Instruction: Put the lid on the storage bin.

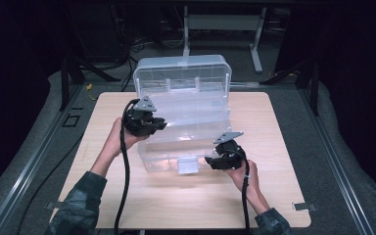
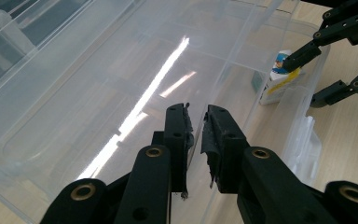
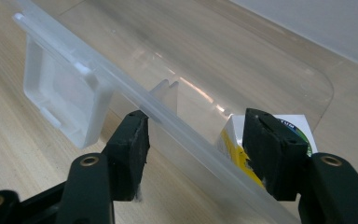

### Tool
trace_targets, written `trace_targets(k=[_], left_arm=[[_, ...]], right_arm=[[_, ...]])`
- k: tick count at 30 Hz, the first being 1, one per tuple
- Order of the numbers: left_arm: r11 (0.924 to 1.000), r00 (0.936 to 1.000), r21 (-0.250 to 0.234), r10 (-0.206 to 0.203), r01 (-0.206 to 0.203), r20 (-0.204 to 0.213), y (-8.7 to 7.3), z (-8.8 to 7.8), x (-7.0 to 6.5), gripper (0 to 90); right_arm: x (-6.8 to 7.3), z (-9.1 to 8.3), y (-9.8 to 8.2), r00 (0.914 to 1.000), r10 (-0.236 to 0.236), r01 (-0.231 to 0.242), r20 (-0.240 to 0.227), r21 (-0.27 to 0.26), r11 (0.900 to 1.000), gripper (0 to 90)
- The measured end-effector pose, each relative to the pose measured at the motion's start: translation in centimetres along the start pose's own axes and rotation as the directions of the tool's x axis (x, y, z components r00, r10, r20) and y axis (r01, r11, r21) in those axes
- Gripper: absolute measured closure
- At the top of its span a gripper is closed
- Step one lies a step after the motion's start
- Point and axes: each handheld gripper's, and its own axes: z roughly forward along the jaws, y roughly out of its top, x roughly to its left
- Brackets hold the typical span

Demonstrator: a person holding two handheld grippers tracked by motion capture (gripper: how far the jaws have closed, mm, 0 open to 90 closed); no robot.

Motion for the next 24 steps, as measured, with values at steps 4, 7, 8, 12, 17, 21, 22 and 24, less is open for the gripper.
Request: trace_targets(k=[4, 7, 8, 12, 17, 21, 22, 24], left_arm=[[1.0000, 1.0000, -0.003, 0.004, -0.004, -0.006, -0.1, 0.0, -0.2, 78.2], [1.0000, 1.0000, -0.006, 0.002, -0.002, -0.004, -0.2, 0.0, -0.2, 78.2], [1.0000, 1.0000, -0.006, 0.004, -0.004, -0.005, -0.2, 0.0, -0.3, 78.2], [1.0000, 0.9999, -0.004, 0.009, -0.009, -0.010, -0.4, 0.0, -0.5, 78.1], [0.9998, 0.9998, -0.015, 0.009, -0.009, -0.017, -0.6, 0.0, -0.7, 78.0], [0.9996, 0.9996, -0.025, 0.014, -0.014, -0.027, -0.8, 0.0, -1.0, 77.9], [0.9996, 0.9996, -0.028, 0.008, -0.009, -0.026, -0.9, 0.0, -1.0, 77.8], [0.9994, 0.9997, -0.032, 0.007, -0.008, -0.023, -1.0, 0.0, -1.1, 77.8]], right_arm=[[0.0, 0.0, 0.0, 1.0000, -0.001, 0.001, -0.001, 0.000, 1.000, 41.2], [0.0, 0.0, 0.0, 1.0000, -0.001, 0.001, -0.001, 0.000, 1.000, 41.2], [0.0, 0.0, 0.0, 1.0000, -0.001, 0.001, -0.001, 0.000, 1.000, 41.2], [0.0, 0.0, 0.0, 1.0000, -0.002, 0.002, -0.001, 0.000, 1.000, 41.2], [0.0, 0.0, 0.0, 1.0000, -0.003, 0.003, -0.001, 0.000, 1.000, 41.2], [0.0, 0.0, 0.0, 1.0000, -0.001, 0.001, -0.002, 0.001, 1.000, 41.1], [0.0, 0.0, 0.0, 1.0000, 0.000, 0.000, -0.002, 0.002, 1.000, 41.1], [0.0, 0.0, 0.0, 1.0000, 0.000, 0.000, -0.003, 0.004, 1.000, 41.1]])
